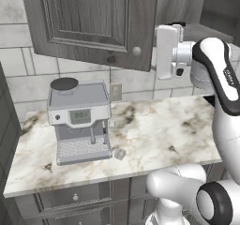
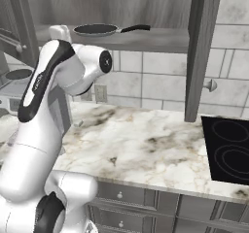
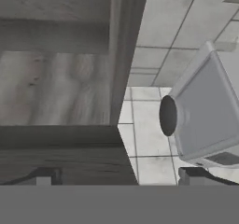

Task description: Pick the pan from the cabinet and place it on the stove. Then turn on the stove burner for the pan.

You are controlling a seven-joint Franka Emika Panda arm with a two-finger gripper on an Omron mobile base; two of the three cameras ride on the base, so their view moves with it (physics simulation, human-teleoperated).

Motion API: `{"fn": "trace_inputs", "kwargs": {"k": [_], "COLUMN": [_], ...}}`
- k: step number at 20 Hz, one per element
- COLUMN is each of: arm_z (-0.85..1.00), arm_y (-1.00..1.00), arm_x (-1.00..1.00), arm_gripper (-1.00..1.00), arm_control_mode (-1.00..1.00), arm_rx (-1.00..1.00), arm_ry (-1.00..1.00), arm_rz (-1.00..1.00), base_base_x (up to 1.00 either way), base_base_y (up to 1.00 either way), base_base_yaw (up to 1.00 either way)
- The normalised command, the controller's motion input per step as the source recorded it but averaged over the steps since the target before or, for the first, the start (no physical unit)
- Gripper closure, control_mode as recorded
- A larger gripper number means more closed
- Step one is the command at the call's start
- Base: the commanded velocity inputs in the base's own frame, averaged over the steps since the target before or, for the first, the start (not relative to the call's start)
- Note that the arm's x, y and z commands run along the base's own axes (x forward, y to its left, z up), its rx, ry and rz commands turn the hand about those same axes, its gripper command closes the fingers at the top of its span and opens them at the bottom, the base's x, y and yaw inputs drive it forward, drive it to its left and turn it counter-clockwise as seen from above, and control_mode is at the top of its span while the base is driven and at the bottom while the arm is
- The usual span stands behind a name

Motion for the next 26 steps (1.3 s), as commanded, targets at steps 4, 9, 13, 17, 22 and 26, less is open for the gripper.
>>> {"fn": "trace_inputs", "kwargs": {"k": [4, 9, 13, 17, 22, 26], "arm_z": [0.00, 0.00, 0.00, 0.00, 0.00, 0.00], "arm_y": [0.39, 0.62, 0.78, 0.85, 0.86, 0.93], "arm_x": [0.31, -0.29, -0.70, -0.63, -0.56, -0.41], "arm_gripper": [-1.00, -1.00, -1.00, -1.00, -1.00, -1.00], "arm_control_mode": [-1.00, -1.00, -1.00, -1.00, -1.00, -1.00], "arm_rx": [0.03, 0.00, 0.00, -0.01, -0.02, -0.02], "arm_ry": [0.07, 0.00, 0.00, 0.00, 0.00, 0.00], "arm_rz": [0.12, 0.12, 0.12, 0.12, 0.13, 0.14], "base_base_x": [0.00, 0.00, 0.00, 0.00, 0.00, 0.00], "base_base_y": [0.00, 0.00, 0.00, 0.00, 0.00, 0.00], "base_base_yaw": [0.00, 0.00, 0.00, 0.00, 0.00, 0.00]}}
